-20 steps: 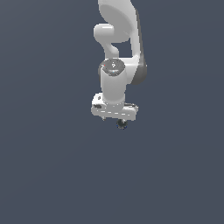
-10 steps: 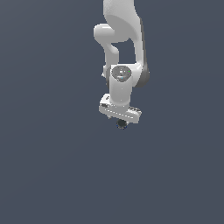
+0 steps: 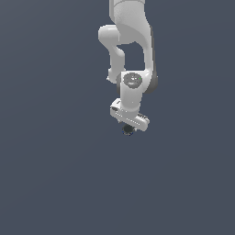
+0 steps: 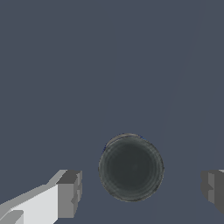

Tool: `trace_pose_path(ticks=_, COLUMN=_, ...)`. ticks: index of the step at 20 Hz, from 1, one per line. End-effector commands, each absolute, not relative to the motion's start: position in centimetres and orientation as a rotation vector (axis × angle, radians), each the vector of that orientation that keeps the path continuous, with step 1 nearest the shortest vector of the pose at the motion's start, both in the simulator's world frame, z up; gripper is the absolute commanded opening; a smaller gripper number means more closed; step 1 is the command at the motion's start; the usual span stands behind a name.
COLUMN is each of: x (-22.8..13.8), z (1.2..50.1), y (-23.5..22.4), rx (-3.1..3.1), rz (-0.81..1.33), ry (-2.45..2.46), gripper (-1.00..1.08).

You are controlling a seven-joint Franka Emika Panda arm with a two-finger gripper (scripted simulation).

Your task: Pick up the object and move it to a goal position.

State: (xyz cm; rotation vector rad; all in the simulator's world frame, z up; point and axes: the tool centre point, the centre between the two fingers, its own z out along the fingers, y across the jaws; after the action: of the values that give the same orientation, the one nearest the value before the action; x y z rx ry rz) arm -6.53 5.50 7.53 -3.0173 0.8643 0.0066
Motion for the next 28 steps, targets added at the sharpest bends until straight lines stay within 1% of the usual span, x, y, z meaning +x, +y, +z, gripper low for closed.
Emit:
trace_pose_path(ticks=1, x=-7.0, z=7.1, y=5.8, rx=-3.004, rz=0.003, ry=0.914, gripper=1.00)
trace_pose_path(ticks=15, x=-7.6, z=5.9, y=6.2, rx=-2.985, rz=0.001, ry=0.978, gripper=1.00)
trace_pose_path(ticks=24, x=-7.7, z=2.3, y=6.2, rx=-2.984, rz=0.000, ry=0.983, gripper=1.00)
trace_pose_path(ticks=28, x=-7.7, z=1.5, y=6.2, rx=-2.984, rz=0.000, ry=0.984, gripper=1.00)
